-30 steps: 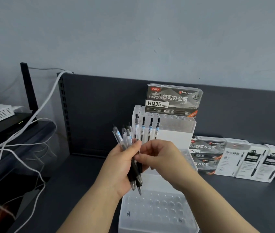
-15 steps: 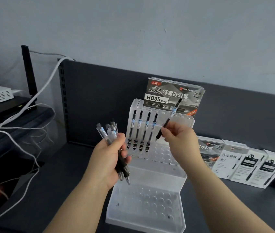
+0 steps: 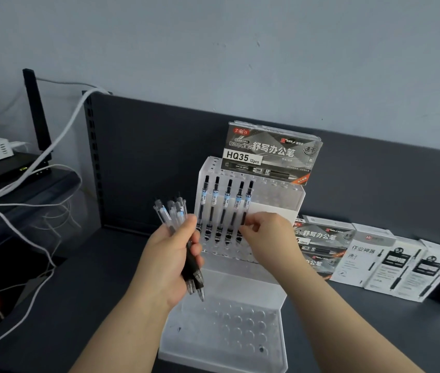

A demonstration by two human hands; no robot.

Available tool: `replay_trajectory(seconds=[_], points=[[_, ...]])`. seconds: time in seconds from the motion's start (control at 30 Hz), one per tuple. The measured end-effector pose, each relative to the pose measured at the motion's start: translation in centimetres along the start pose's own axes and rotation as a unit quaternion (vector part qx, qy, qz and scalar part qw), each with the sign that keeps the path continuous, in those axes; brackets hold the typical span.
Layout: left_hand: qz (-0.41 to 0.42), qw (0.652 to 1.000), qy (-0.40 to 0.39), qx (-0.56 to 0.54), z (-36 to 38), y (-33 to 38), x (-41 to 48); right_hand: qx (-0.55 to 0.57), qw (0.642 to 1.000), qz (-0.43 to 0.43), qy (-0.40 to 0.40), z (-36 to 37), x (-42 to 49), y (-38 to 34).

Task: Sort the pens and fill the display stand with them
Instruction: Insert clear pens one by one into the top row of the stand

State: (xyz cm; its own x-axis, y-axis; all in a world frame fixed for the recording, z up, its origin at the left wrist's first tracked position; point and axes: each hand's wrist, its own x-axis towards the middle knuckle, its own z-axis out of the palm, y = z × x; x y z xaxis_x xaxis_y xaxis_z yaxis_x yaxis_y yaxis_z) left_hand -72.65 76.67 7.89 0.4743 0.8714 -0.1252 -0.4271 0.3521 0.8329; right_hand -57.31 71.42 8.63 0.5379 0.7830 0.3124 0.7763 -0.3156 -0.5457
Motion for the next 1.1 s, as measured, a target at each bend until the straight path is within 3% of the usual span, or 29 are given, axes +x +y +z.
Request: replay_trajectory(seconds=[0.43,0.57,0.7,0.87,1.1], points=[[-0.015,1.000,0.002,-0.027,-0.1,0.7,-0.7,-0.042,0.998,0.022,-0.030,-0.3,0.4,0.0],[-0.038,0.998,-0.013,-0.053,0.2,0.6,-1.2,0.073,0.997,0.022,0.029,-1.2,-1.8,-1.2],[-0.013,0.998,0.002,-0.062,1.6,-0.1,-1.5,0.261,0.961,0.014,-0.088,-1.1,-4.7,-3.8],[0.007,0.999,-0.024,-0.030,3.0,-1.1,-2.1,0.285,0.950,0.005,-0.128,-1.2,-5.3,-3.5],[0.000,0.997,-0.077,0.015,3.8,-1.3,-2.5,0.409,0.897,0.068,-0.156,-2.2,-5.1,-2.3]])
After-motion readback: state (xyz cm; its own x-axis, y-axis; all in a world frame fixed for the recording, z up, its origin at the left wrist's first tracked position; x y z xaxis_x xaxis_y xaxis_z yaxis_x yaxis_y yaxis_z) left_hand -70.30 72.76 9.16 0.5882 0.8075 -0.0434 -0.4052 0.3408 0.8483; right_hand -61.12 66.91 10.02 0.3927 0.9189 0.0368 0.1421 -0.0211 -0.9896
